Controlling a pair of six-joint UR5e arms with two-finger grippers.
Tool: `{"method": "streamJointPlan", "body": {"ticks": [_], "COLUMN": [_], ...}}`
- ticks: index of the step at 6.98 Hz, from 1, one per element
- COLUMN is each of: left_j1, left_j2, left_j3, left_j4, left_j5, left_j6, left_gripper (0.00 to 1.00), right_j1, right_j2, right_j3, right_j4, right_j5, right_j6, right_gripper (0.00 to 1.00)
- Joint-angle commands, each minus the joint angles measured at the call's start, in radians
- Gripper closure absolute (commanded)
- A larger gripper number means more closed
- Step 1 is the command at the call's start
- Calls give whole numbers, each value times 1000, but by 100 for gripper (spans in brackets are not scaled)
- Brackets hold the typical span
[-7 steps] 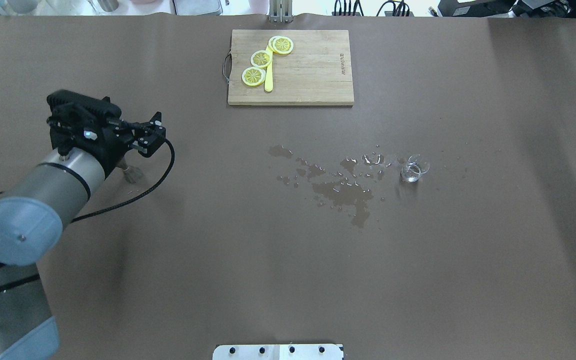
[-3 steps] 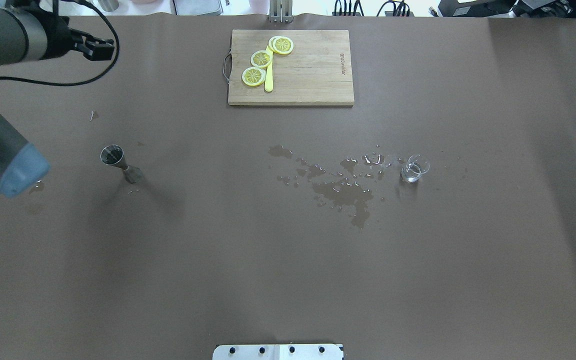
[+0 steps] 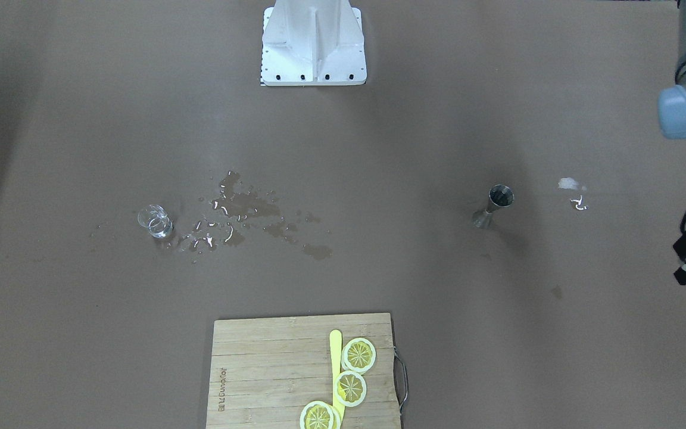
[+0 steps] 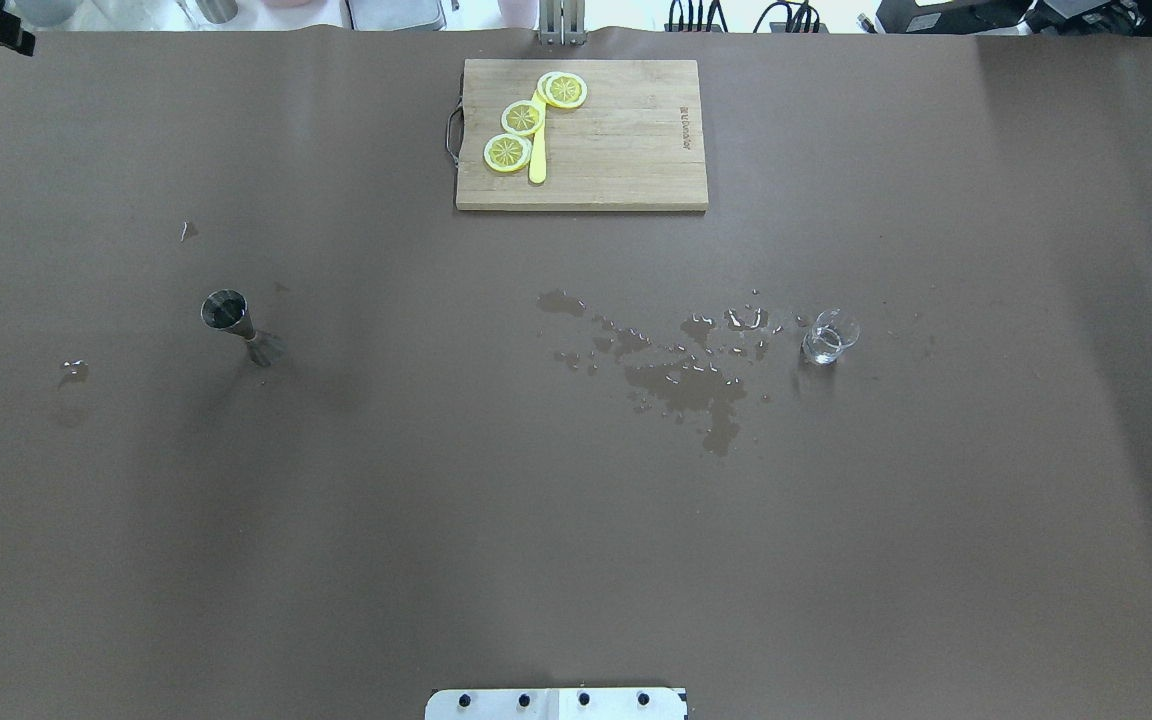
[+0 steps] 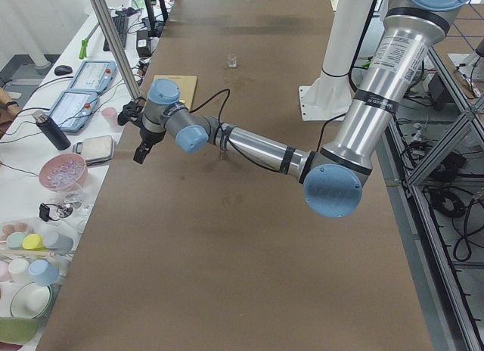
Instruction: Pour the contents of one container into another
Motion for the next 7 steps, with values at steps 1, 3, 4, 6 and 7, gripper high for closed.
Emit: {"method": "streamJointPlan", "body": {"ticks": [1, 3, 4, 6, 7], "left_j1": [-159, -227, -227, -221, -224], "left_j2": [74, 255, 277, 323, 366], "left_j3": [33, 21, 30, 19, -2], "left_j4": [120, 125, 132, 148, 148], "left_j5": [-234, -246, -244, -217, -183], "left_j6": [23, 295, 338, 378, 457], "left_gripper": [1, 1, 1, 1, 1], "right_j1": [1, 1, 1, 1, 1], "right_j2": [-2, -2, -2, -2, -3], "right_j3": [2, 4, 4, 4, 4], "right_j4": [0, 0, 0, 0, 0], "right_j5": [-3, -3, -1, -1, -1], "right_j6": [0, 0, 0, 0, 0], "right_gripper": [0, 0, 0, 0, 0]}}
